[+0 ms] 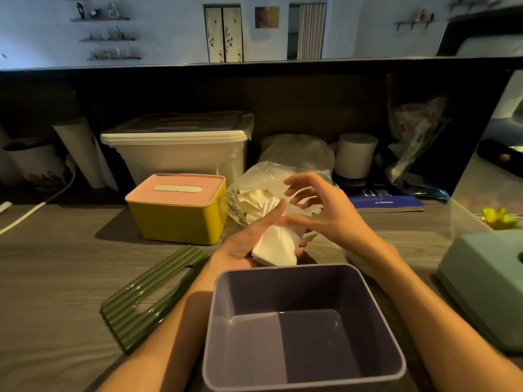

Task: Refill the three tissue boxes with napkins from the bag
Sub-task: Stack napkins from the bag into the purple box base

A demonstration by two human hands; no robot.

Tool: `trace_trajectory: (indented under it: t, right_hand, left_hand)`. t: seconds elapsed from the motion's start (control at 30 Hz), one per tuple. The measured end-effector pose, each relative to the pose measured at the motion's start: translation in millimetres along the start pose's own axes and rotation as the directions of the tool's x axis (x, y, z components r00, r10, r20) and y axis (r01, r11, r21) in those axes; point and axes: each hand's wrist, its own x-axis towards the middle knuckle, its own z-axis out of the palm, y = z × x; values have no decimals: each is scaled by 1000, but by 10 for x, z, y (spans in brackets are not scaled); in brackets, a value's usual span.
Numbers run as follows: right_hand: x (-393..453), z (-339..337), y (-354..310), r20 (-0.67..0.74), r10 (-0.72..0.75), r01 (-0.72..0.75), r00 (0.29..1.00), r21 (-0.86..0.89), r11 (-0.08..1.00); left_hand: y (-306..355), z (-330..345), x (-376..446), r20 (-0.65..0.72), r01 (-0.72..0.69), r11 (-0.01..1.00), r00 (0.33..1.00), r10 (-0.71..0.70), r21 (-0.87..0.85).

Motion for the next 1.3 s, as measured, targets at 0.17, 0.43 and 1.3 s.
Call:
trace_trajectory:
  t: [0.17, 0.43, 1.3]
  right_hand:
    - [-33, -167, 25, 217, 169, -163, 961, -49, 985]
    - [-292, -78, 144, 49, 267, -271, 962, 259, 927]
    - [-445, 419, 240, -111, 136, -94, 984, 321, 943]
  left_hand:
    - [75, 50, -111, 125, 59, 998, 990, -59, 8]
    - [60, -150, 41, -59, -302, 872, 935, 350, 385]
    - [-236, 46, 414, -284, -436, 762, 745, 604, 478]
